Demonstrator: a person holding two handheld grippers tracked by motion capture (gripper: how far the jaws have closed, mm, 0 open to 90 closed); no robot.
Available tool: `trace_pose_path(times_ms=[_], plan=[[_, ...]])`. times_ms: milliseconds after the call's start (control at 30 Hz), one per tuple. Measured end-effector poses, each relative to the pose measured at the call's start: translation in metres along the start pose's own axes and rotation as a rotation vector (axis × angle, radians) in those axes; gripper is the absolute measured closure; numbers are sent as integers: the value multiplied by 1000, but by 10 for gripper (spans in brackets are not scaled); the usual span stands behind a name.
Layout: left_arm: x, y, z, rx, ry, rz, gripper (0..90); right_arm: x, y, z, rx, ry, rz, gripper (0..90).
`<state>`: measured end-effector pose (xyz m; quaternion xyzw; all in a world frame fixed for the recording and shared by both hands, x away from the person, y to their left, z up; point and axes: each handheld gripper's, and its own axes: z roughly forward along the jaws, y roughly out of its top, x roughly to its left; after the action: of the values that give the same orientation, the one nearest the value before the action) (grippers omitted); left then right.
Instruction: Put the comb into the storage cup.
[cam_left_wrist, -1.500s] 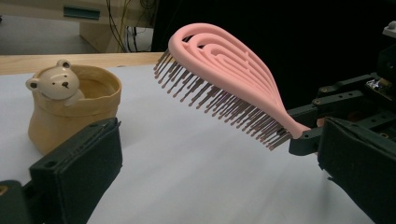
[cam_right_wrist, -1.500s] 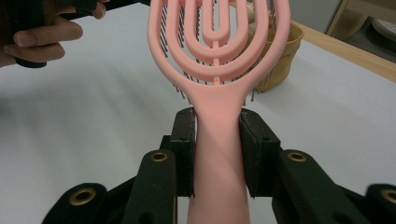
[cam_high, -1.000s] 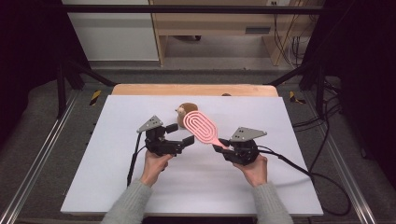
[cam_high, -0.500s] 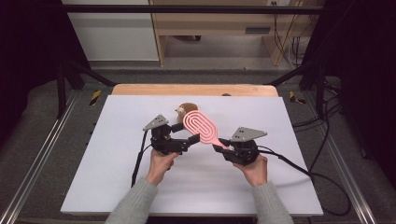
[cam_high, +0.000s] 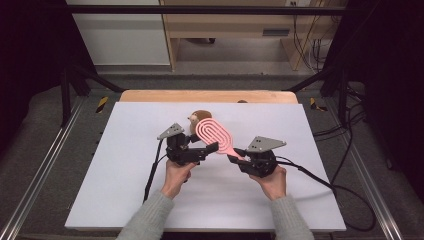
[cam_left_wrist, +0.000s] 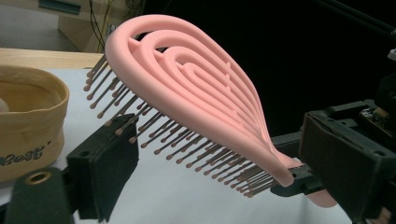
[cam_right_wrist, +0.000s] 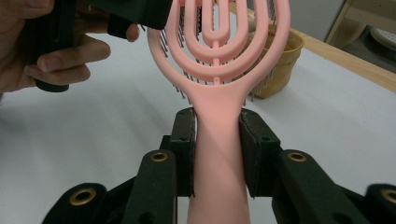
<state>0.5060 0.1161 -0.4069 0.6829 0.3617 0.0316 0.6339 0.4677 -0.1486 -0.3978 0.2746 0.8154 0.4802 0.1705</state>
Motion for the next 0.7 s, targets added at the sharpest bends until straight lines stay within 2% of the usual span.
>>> trace_pose_path(times_ms=[233, 700], plan=[[0, -1, 3, -8, 1, -20, 183, 1, 0, 0, -2, 5, -4, 696], [0, 1, 2, -38, 18, -79, 355, 2, 0, 1, -17, 10, -6, 697]])
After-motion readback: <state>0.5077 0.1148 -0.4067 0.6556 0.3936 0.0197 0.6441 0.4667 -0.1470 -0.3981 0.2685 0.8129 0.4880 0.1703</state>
